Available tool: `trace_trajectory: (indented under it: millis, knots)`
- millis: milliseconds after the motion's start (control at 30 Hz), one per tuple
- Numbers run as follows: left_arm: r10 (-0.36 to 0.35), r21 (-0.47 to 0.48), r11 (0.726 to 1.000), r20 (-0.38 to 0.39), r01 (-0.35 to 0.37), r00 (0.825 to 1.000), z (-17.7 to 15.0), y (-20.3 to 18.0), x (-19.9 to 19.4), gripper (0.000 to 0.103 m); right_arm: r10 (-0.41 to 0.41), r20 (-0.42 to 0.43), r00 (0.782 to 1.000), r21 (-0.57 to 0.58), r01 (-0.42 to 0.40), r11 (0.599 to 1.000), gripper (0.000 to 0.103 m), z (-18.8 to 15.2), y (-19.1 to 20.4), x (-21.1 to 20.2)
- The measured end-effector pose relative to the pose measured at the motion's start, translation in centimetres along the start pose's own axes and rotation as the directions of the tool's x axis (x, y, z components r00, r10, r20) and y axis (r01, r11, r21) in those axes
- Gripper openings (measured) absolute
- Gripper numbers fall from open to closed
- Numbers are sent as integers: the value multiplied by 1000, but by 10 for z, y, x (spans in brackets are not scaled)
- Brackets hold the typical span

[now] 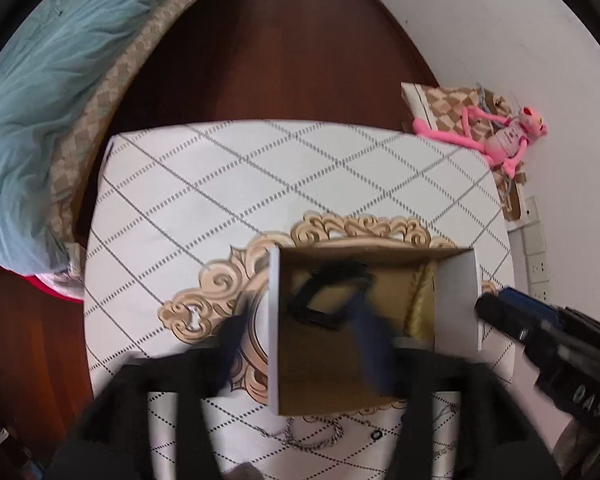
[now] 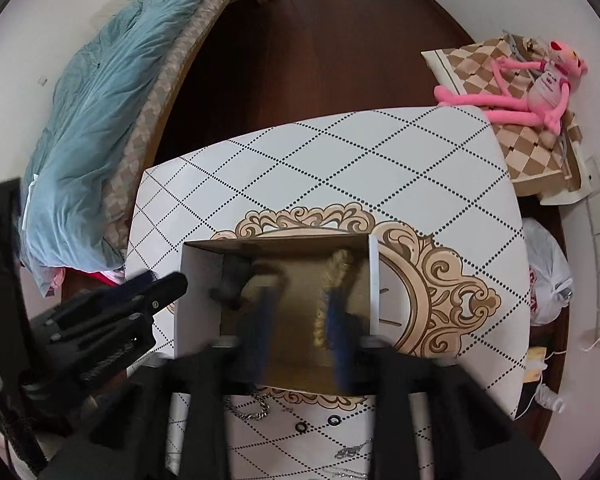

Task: Organize jewelry
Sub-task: 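Carry the watch band and bead bracelet into the white box and open both tools, then lift both tools out of the box and back over the table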

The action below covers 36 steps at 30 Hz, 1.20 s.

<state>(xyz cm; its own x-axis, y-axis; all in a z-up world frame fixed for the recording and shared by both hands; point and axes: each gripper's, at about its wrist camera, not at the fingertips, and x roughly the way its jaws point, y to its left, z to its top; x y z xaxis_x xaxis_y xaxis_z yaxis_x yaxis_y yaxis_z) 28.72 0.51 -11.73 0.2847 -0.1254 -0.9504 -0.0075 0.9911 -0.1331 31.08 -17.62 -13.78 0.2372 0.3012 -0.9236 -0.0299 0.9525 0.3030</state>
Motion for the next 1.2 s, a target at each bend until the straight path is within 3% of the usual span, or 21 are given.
trace_trajectory:
  millis: [67, 133, 167, 200, 267, 567, 767, 933, 1200]
  knots:
    - [29, 3, 1000, 33, -29, 999, 1, 3, -5, 76, -31, 17, 999, -19, 32, 999, 63, -3, -1, -3]
    - [59, 5, 998, 44, -59, 997, 0, 6, -6, 85, -92, 26, 995, -40, 93, 995, 65, -8, 0, -5]
    - [77, 6, 997, 53, -78, 996, -3, 7, -6, 96, -122, 34, 992, -48, 123, 991, 74, -11, 0, -5]
    - [88, 6, 996, 61, -89, 994, -5, 9, -7, 99, -155, 43, 987, -58, 157, 986, 86, -14, -1, -5]
    - [116, 8, 993, 84, -117, 990, -13, 11, -7, 100, -214, 57, 975, -73, 218, 973, 92, -21, -1, -3]
    - [162, 2, 987, 119, -163, 980, -45, 14, -3, 100, -308, 68, 949, -100, 314, 944, 97, -48, 0, 14]
    - [183, -12, 983, 129, -183, 975, -56, 16, -12, 100, -302, 77, 950, -91, 308, 947, 97, -60, 3, 10]
    - [218, -22, 976, 160, -218, 963, -68, 14, -30, 100, -303, 110, 947, -85, 313, 946, 97, -72, 7, -6]
    - [210, -28, 977, 223, -210, 952, -93, 8, -72, 100, -320, 216, 922, -65, 340, 938, 97, -100, 19, -56]
